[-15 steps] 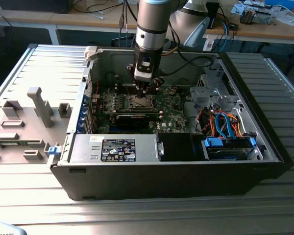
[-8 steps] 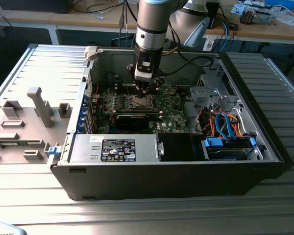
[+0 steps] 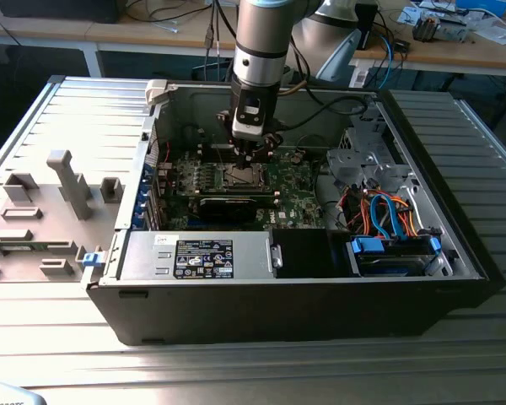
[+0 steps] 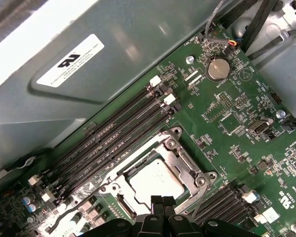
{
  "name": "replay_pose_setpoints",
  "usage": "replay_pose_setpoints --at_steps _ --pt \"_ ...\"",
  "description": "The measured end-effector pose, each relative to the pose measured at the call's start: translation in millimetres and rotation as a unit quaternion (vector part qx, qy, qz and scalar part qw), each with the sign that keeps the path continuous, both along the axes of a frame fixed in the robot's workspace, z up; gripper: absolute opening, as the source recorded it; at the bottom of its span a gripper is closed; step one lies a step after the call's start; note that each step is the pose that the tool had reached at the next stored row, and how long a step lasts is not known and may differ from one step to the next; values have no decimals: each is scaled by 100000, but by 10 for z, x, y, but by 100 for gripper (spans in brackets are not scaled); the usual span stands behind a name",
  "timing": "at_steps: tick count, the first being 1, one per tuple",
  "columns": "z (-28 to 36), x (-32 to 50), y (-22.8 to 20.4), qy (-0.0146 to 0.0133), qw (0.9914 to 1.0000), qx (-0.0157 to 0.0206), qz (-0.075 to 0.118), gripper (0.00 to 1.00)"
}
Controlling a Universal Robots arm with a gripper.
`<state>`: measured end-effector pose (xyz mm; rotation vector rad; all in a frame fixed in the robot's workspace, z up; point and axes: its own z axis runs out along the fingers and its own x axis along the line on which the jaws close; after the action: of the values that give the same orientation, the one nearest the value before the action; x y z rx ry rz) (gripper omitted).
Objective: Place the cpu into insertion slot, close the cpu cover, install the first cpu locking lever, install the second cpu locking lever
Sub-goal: 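Install the first cpu locking lever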
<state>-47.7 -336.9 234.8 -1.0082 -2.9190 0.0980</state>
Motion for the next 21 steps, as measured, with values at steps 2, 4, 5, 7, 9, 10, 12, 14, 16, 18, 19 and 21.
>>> replay_pose_setpoints --at_steps 2,4,5,7,9,10,12,14,16,18,19,21 --pt "0 0 0 2 100000 -2 149 11" --pt "0 0 0 2 100000 2 233 11" --pt "0 0 0 3 100000 0 277 11" --pt "0 0 0 3 99999 -1 385 11" --pt "0 0 0 1 99999 -1 497 11" --pt "0 0 0 2 99998 1 561 11" --pt "0 0 0 1 99998 0 658 11" --pt "0 0 0 0 99997 2 748 11" --pt "0 0 0 4 99996 -1 847 11" --pt "0 0 0 2 99996 -2 947 11" --pt "0 0 0 3 99995 -2 1022 11" --pt "0 0 0 3 99994 0 1103 11"
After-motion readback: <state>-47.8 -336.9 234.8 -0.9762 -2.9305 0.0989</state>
